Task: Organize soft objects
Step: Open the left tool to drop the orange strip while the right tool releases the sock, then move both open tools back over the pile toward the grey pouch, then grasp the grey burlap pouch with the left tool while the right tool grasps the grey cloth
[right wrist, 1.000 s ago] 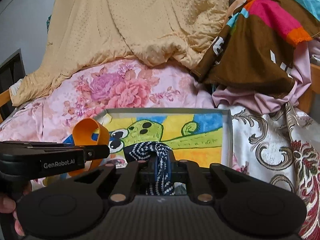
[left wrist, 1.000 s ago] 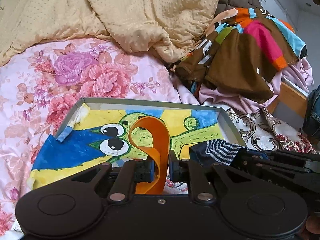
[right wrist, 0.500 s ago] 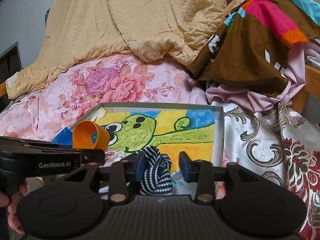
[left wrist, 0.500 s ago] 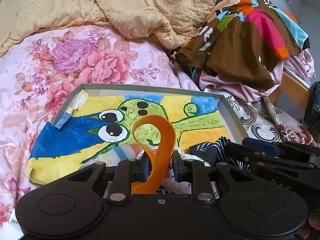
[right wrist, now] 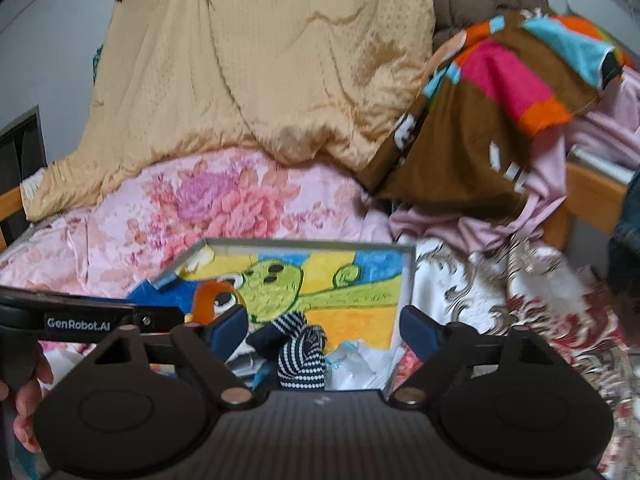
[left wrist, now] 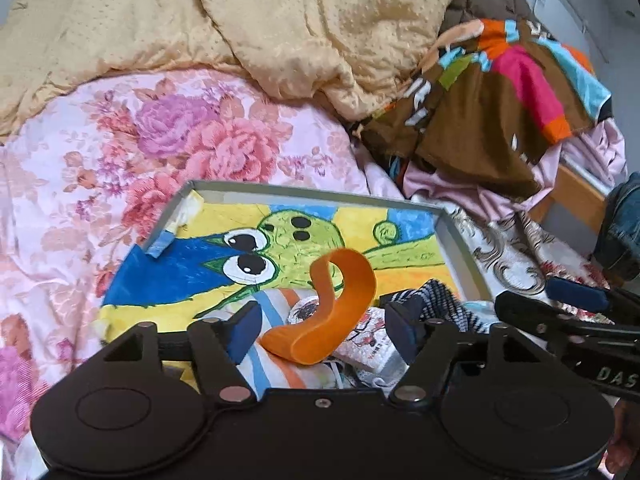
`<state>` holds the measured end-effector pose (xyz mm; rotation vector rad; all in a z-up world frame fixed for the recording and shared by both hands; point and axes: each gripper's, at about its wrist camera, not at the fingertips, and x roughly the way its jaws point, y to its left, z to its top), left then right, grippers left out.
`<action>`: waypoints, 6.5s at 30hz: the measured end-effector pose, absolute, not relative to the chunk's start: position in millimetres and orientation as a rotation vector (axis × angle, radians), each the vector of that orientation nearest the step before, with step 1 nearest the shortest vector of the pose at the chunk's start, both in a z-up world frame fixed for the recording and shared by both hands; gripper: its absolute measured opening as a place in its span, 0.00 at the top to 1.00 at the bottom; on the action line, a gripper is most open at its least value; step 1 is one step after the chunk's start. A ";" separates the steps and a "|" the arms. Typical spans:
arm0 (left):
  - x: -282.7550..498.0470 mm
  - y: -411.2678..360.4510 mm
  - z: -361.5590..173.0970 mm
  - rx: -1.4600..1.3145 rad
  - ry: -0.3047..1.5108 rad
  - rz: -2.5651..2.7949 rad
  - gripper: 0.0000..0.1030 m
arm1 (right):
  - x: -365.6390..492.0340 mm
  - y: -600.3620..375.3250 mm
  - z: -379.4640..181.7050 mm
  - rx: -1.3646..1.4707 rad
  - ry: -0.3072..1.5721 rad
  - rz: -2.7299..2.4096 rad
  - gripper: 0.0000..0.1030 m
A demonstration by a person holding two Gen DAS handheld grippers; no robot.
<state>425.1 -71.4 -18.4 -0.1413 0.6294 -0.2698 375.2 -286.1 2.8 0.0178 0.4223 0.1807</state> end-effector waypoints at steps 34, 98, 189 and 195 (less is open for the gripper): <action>114.8 -24.3 42.2 -0.250 0.317 -0.336 0.01 | 85.4 -271.3 61.3 -0.034 0.153 0.164 0.00; 168.6 -4.9 1.1 0.001 0.605 -0.311 0.01 | 113.0 -244.9 -11.5 -0.081 0.337 0.194 0.00; 265.8 -69.0 -106.8 0.185 0.768 -0.566 0.25 | 250.7 -271.1 -106.1 0.181 0.589 0.244 0.20; 265.4 -69.4 -107.0 0.164 0.823 -0.576 0.43 | 248.2 -265.8 -109.0 0.145 0.602 0.249 0.47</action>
